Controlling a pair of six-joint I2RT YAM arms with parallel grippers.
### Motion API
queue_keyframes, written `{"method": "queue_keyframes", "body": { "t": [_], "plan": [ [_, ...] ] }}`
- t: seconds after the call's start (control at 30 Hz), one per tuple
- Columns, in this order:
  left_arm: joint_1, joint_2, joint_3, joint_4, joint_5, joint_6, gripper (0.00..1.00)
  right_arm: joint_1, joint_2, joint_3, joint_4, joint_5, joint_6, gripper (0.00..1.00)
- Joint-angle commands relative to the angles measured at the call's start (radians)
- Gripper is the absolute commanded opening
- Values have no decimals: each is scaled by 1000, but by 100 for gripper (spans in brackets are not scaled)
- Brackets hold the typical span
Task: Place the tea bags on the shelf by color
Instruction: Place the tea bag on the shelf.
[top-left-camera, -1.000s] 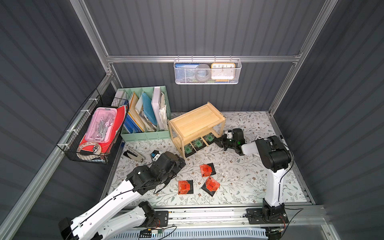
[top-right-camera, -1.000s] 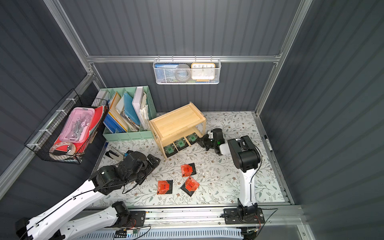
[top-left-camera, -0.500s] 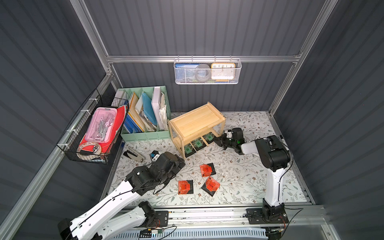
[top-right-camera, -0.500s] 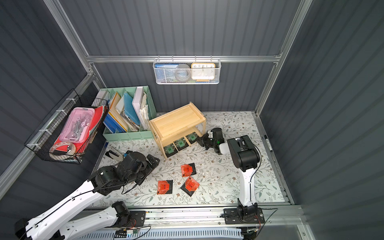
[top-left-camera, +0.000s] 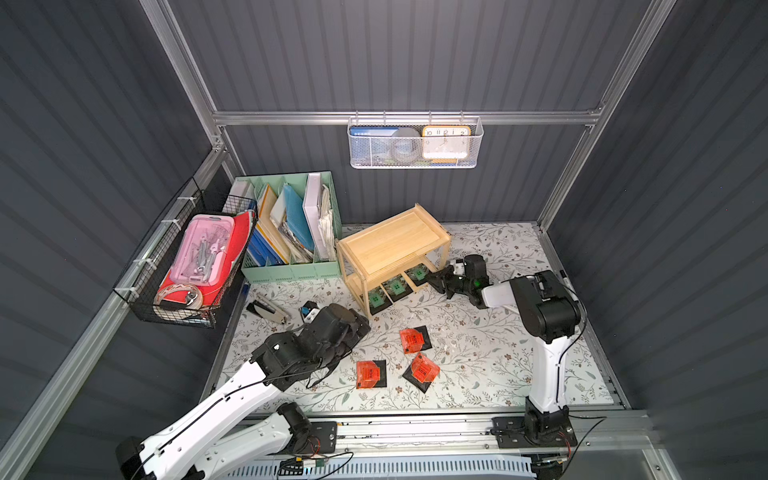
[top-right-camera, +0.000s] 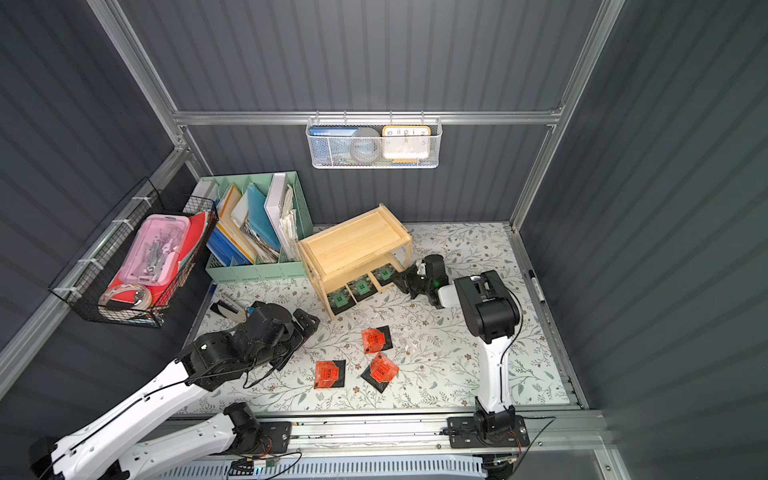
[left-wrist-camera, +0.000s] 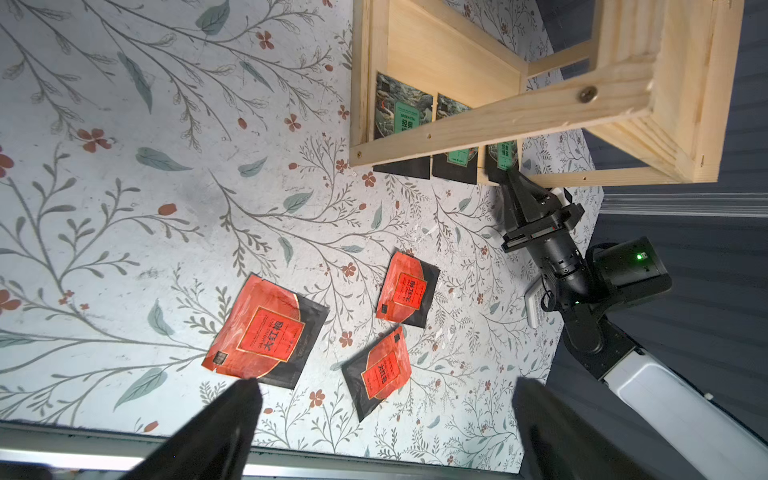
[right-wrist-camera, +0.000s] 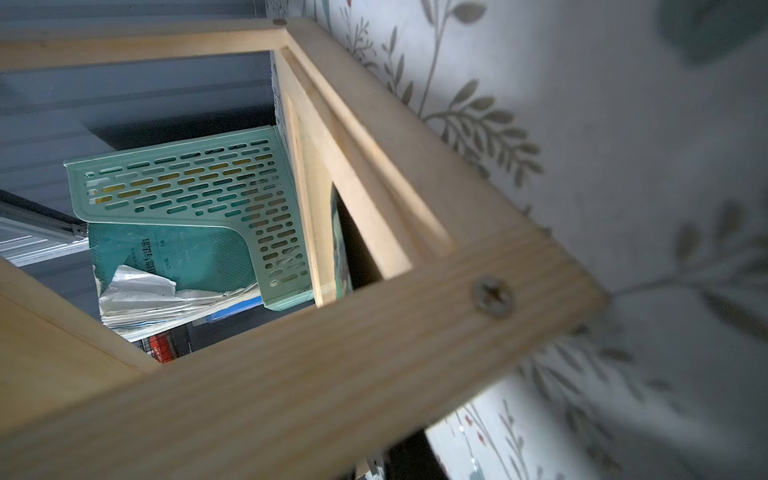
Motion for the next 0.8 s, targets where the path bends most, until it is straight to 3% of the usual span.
{"method": "queue_keyframes", "body": {
  "t": [0.0,0.27,0.77],
  "plan": [
    [2,-8,-16,-30,-20,-6,100,6,10,10,1,7,0,21],
    [2,-14,-16,-30,-20,-3,100,6,-15,-8,-16,25,-3,29],
    [1,-22,-15,-30,-21,6,100,5,-79,-26,-126,60,-45,34]
  ]
}}
